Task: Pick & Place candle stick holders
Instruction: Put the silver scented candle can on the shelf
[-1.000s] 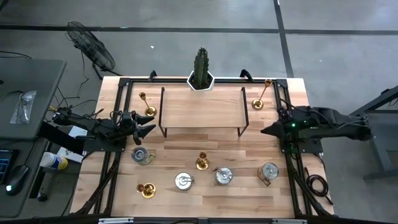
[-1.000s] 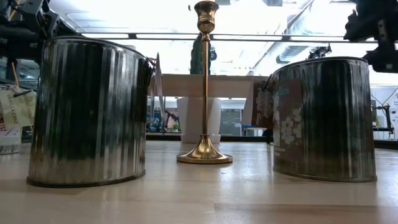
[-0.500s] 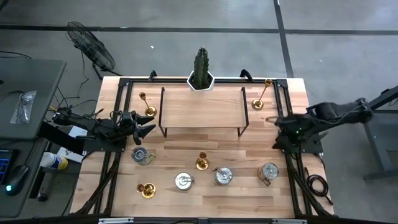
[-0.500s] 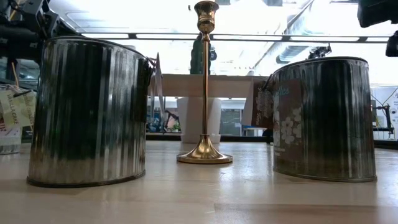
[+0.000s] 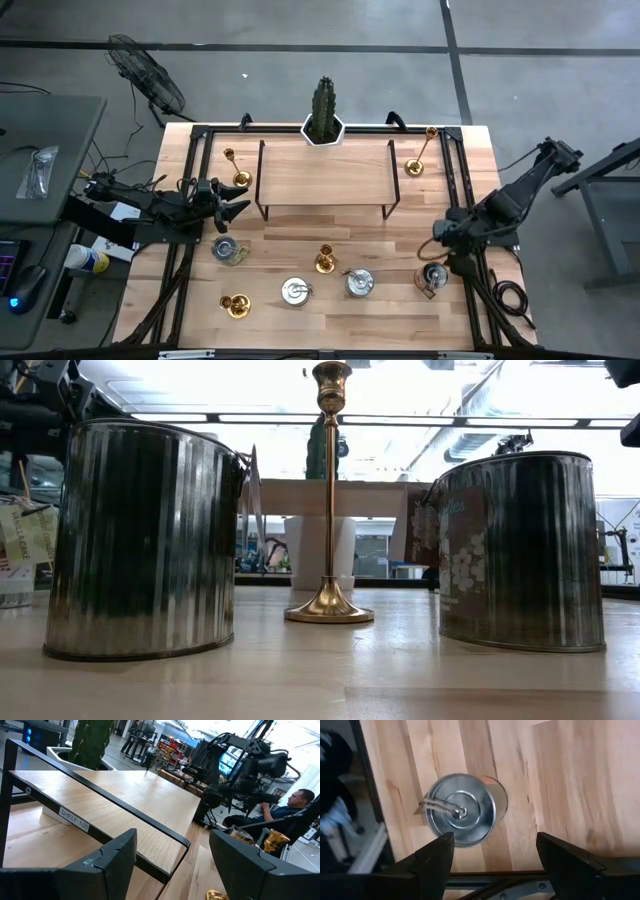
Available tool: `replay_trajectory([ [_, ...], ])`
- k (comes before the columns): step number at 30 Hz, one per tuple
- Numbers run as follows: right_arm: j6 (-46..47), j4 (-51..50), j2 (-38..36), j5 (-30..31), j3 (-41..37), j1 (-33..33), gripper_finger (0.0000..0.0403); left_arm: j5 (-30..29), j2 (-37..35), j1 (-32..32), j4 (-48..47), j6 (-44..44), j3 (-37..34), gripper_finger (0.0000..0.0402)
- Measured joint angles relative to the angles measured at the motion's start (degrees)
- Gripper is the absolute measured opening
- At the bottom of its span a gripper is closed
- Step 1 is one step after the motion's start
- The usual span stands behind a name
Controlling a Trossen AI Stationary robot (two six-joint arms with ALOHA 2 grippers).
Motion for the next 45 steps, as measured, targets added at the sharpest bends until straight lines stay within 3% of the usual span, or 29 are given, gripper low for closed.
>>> replay_trajectory([
  [7, -1.56, -0.04, 4.76, 4.54, 0.0, 1.62, 0.0275, 0.0, 0.0, -0.01, 0.0, -0.02, 0.0, 0.0245],
  [27, -0.93, 2.87, 15.49, 5.66, -0.07, 1.6, 0.0275, 0.01, 0.0, 0.01, 0.0, -0.02, 0.01, 0.0245],
  [45, 1.99, 6.12, 16.75, 6.13, -2.23, 1.58, 0.0275, 0.0, 0.0, 0.0, 0.0, -0.02, 0.0, 0.0245],
])
